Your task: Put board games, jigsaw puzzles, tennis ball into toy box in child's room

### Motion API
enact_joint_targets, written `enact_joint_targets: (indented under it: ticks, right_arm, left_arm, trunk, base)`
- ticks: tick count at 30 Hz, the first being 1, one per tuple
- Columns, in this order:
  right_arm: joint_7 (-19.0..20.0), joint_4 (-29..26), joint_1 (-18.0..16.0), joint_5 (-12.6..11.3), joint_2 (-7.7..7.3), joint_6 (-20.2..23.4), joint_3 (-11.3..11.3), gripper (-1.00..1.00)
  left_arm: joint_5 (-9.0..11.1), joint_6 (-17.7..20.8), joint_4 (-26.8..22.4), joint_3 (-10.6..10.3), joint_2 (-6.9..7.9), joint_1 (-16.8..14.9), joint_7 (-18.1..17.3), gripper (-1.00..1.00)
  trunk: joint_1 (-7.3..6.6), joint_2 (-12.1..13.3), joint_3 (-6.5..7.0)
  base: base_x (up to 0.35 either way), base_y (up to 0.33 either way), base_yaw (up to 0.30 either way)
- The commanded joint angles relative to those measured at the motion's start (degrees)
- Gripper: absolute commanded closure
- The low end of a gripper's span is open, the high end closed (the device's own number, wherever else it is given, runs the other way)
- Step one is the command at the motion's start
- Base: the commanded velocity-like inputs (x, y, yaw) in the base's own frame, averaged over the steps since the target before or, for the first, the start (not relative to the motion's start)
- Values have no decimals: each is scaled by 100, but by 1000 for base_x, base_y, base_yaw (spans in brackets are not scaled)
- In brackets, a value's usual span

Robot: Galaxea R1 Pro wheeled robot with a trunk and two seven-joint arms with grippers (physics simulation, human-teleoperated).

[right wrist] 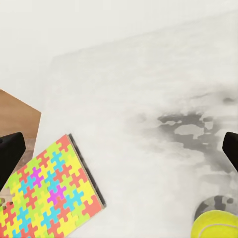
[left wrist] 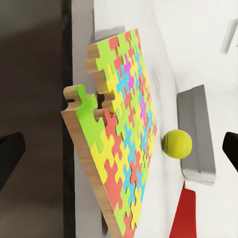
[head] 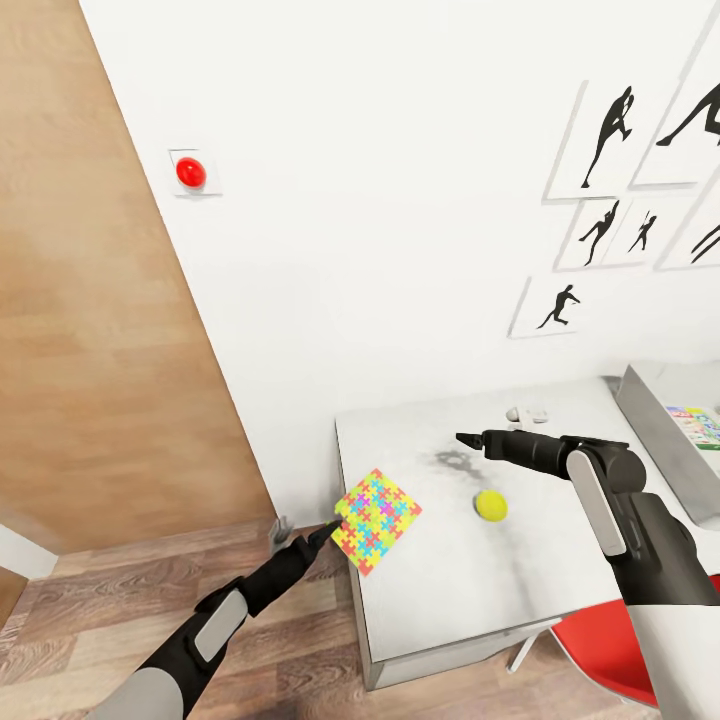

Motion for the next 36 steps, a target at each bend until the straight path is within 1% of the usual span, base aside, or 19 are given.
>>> enact_joint_targets:
  ticks: [1, 15, 20, 25, 28, 30, 33, 35, 36]
  right_arm:
    - [45, -3, -5, 42, -3, 19, 0, -100]
    - [45, -3, -5, 42, -3, 19, 0, -100]
    - [45, -3, -5, 42, -3, 19, -1, -100]
    - [45, -3, -5, 42, -3, 19, -1, -100]
    - [45, -3, -5, 42, -3, 19, -1, -100]
    - [45, -3, -5, 42, -3, 19, 0, -100]
    - [45, -3, -5, 42, -3, 19, 0, -100]
    - [45, -3, -5, 42, -3, 19, 0, -100]
    - [45, -3, -5, 42, -3, 19, 0, -100]
  left_arm:
    - [60, 55, -8, -11, 5, -3, 20, -100]
    - [60, 54, -44, 2, 27, -3, 154, -100]
    - [60, 50, -48, 7, 70, -2, 167, -100]
    - [65, 47, -50, 14, 163, -1, 175, -100]
    - [66, 47, -50, 17, 189, 0, 176, -100]
    - [67, 47, -47, 22, 249, -1, 178, -100]
    - [67, 47, -46, 23, 277, 0, 179, -100]
    - [71, 46, -45, 26, 332, -1, 180, -100]
    - [71, 46, -45, 26, 332, -1, 180, -100]
  trunk:
    - [3, -11, -10]
    - [3, -11, -10]
    - [3, -11, -10]
    - [3, -11, -10]
    - [3, -11, -10]
    - [3, -11, -10]
    - [3, -11, -10]
    - [3, -11, -10]
    - [3, -11, -10]
  base:
    - [0, 0, 0]
    - [0, 0, 0]
    - [0, 0, 0]
    - [0, 0, 0]
    - [0, 0, 0]
    - [0, 0, 0]
    - [0, 0, 0]
    - [0, 0, 0]
    - [0, 0, 0]
